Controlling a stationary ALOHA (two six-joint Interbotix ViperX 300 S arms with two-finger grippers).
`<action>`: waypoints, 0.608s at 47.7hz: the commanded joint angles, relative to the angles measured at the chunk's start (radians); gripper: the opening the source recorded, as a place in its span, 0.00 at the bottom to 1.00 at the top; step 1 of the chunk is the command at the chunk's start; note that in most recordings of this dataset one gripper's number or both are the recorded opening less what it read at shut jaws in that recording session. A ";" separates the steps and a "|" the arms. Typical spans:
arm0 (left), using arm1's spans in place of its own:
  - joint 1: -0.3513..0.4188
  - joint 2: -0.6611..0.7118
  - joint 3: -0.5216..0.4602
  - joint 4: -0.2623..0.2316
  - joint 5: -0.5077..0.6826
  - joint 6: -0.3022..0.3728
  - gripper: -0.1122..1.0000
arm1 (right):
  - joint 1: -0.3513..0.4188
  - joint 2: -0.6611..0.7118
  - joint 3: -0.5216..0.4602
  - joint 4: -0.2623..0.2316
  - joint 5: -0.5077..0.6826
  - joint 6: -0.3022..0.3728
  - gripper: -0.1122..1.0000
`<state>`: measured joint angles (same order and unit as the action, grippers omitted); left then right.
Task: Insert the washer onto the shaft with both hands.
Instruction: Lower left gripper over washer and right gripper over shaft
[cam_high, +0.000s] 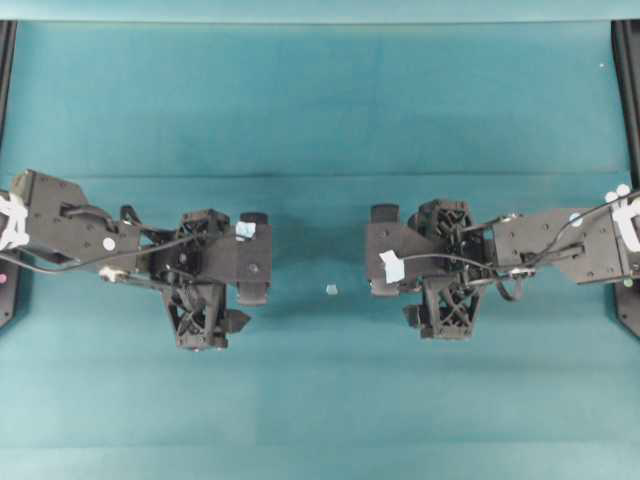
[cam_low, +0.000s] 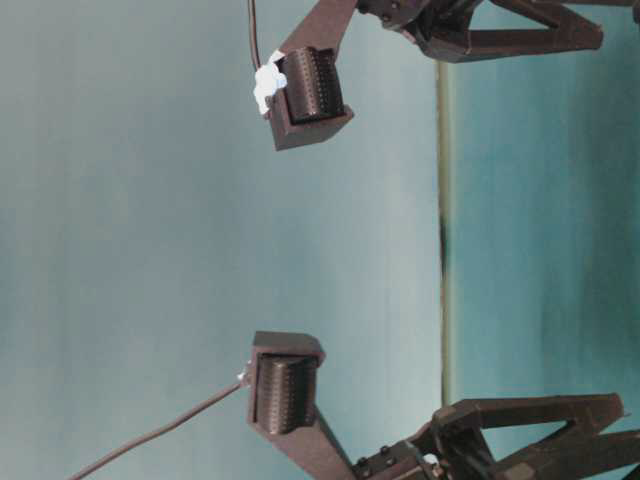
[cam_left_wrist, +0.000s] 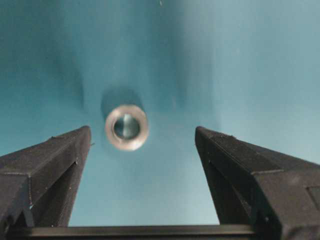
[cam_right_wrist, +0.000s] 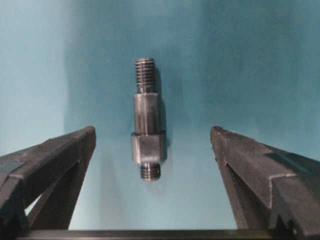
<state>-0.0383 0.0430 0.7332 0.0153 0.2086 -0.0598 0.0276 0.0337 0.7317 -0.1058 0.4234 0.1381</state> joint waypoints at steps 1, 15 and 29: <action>0.003 0.000 -0.014 0.002 -0.011 0.000 0.91 | 0.003 0.000 -0.008 -0.003 -0.009 -0.008 0.88; 0.002 0.014 -0.011 0.002 -0.011 0.000 0.90 | 0.003 0.005 0.008 -0.003 -0.009 -0.006 0.88; 0.003 0.023 -0.006 0.002 -0.011 0.000 0.90 | 0.003 0.005 0.015 -0.003 -0.009 -0.006 0.88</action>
<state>-0.0368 0.0690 0.7332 0.0153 0.2040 -0.0614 0.0276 0.0414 0.7486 -0.1058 0.4188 0.1381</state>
